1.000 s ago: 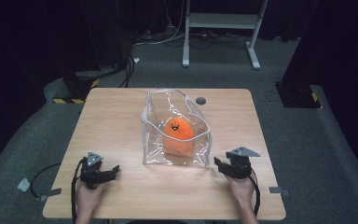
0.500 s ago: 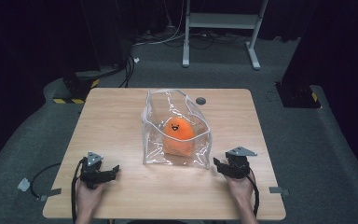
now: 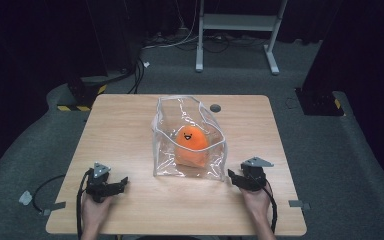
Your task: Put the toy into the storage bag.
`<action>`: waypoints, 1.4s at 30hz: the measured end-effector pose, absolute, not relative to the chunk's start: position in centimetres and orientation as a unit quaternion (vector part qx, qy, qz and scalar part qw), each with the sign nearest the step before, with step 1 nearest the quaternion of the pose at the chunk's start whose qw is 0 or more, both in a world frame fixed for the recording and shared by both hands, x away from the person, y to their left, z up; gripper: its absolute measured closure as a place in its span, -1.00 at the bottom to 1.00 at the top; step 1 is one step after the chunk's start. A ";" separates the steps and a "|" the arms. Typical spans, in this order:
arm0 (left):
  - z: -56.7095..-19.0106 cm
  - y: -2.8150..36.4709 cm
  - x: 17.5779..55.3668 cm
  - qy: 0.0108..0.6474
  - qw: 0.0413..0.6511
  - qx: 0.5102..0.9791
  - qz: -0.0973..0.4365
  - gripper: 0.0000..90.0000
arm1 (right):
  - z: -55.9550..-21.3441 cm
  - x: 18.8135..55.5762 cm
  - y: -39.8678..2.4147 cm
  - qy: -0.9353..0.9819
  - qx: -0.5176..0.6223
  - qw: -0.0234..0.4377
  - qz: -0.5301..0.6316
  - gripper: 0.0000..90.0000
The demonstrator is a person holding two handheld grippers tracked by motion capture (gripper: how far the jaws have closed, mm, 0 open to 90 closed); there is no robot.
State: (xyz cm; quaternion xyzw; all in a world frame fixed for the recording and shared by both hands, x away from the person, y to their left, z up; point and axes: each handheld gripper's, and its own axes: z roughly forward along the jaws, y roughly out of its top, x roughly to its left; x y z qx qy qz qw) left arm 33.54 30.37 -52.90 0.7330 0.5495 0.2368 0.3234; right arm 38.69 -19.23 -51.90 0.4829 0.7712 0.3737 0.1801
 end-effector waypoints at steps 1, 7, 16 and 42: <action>-52.9 30.4 33.5 0.550 0.323 0.733 0.237 -0.67 | -51.9 38.7 -19.2 0.772 0.482 0.181 0.373 -0.14; -52.9 30.4 33.5 0.550 0.323 0.733 0.236 -0.67 | -52.3 38.9 -19.0 0.774 0.484 0.184 0.365 -0.15; -52.9 30.4 33.5 0.550 0.324 0.733 0.236 -0.67 | -52.3 38.7 -18.7 0.779 0.483 0.203 0.345 -0.17; -52.9 30.4 33.5 0.550 0.323 0.733 0.237 -0.67 | -52.4 38.7 -18.5 0.777 0.491 0.216 0.329 -0.33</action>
